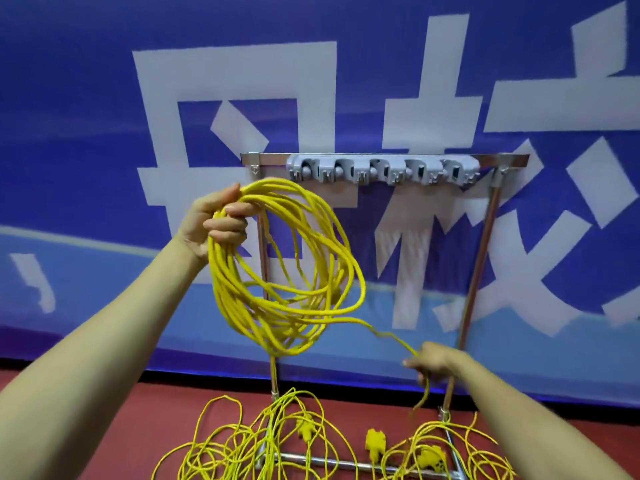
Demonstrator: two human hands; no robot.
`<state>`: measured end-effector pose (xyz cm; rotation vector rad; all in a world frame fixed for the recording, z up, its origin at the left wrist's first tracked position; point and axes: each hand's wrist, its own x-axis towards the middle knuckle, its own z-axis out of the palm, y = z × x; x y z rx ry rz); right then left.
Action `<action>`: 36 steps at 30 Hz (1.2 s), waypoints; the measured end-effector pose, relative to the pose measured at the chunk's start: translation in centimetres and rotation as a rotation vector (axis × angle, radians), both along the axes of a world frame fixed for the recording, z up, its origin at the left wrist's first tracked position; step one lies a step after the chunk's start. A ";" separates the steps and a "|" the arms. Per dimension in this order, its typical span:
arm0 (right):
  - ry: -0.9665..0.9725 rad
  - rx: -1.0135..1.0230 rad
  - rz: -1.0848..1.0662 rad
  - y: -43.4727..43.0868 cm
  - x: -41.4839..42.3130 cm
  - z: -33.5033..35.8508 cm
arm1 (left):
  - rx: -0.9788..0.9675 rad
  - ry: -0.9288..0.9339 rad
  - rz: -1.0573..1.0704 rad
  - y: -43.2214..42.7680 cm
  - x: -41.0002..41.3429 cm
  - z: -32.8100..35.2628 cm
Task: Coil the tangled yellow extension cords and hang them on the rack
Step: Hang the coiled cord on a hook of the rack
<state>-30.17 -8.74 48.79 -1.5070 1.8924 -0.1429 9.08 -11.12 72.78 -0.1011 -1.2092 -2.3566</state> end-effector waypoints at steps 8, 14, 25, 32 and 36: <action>-0.764 0.110 -0.317 -1.1 1.4 10.9 | -0.051 -0.236 0.209 -0.4 0.3 -5.4; -1.146 0.050 -0.349 0.8 7.2 13.6 | -0.138 -0.422 0.798 1.6 -4.6 -8.8; -0.845 -0.274 -0.231 1.5 13.4 15.5 | -0.143 -0.348 1.019 4.0 -10.5 -14.8; -1.052 -0.208 -0.302 2.4 12.9 14.4 | -0.206 -0.397 1.030 6.2 -12.2 -17.1; -1.349 -0.171 -0.462 1.8 13.4 14.6 | -0.196 -0.394 0.923 7.3 -11.6 -17.2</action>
